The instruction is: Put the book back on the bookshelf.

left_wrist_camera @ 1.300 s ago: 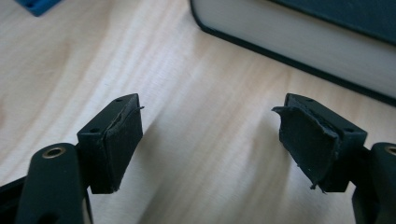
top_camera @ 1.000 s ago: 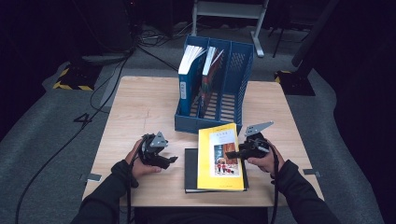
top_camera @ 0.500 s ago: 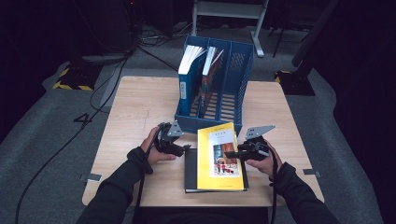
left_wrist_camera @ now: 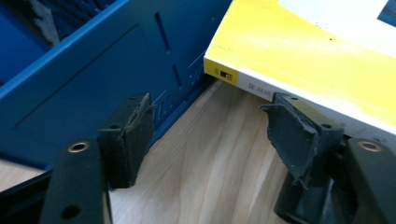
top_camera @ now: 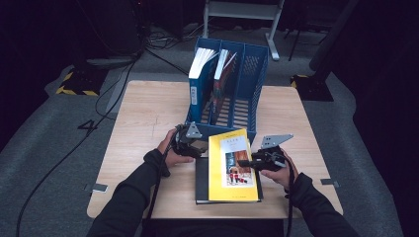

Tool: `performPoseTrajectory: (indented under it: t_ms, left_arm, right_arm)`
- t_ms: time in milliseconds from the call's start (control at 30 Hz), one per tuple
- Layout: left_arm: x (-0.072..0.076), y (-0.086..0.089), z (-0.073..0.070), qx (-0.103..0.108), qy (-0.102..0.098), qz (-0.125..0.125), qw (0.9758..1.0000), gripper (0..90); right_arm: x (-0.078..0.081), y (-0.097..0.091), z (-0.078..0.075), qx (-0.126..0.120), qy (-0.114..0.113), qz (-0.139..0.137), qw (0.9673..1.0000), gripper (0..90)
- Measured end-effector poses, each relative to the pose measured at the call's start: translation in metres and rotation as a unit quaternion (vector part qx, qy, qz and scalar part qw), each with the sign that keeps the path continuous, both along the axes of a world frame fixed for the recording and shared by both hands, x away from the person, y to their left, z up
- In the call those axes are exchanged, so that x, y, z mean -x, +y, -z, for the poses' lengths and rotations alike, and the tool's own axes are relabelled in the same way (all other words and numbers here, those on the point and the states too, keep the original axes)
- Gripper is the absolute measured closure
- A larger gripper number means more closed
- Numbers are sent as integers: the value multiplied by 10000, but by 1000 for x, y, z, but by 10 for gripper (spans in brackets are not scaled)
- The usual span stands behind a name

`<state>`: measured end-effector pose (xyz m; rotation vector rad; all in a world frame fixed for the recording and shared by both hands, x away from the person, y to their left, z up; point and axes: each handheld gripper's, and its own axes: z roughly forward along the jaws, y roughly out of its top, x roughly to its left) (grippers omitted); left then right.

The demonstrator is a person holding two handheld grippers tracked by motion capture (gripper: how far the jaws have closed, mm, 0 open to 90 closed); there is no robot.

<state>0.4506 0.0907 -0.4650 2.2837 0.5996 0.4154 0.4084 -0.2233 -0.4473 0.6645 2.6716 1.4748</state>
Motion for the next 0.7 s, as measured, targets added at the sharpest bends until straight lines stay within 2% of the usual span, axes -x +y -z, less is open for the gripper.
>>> performPoseTrajectory:
  t_ms: [133, 167, 367, 433, 567, 700]
  left_arm:
    - [-2, 0, 2, 7, 29, -24, 10000, 325]
    - [-3, 0, 2, -46, 32, -26, 10000, 325]
    - [-4, -1, 6, -40, 122, -36, 9999, 321]
    - [-3, -1, 4, -21, 70, -27, 10000, 322]
    - [-2, 1, 0, 202, 23, -58, 9998, 324]
    - [0, 2, -6, 376, -145, -34, 9992, 353]
  right_arm:
    - [1, -1, 0, -37, -35, -24, 10000, 714]
    - [1, -1, 0, -37, -35, -24, 10000, 714]
    - [5, 1, -3, -145, -220, -80, 9996, 715]
    - [7, 2, -5, -176, -315, -116, 9993, 715]
    - [9, 0, -8, -284, -401, -147, 9987, 715]
    - [12, -2, -12, -387, -548, -180, 9976, 715]
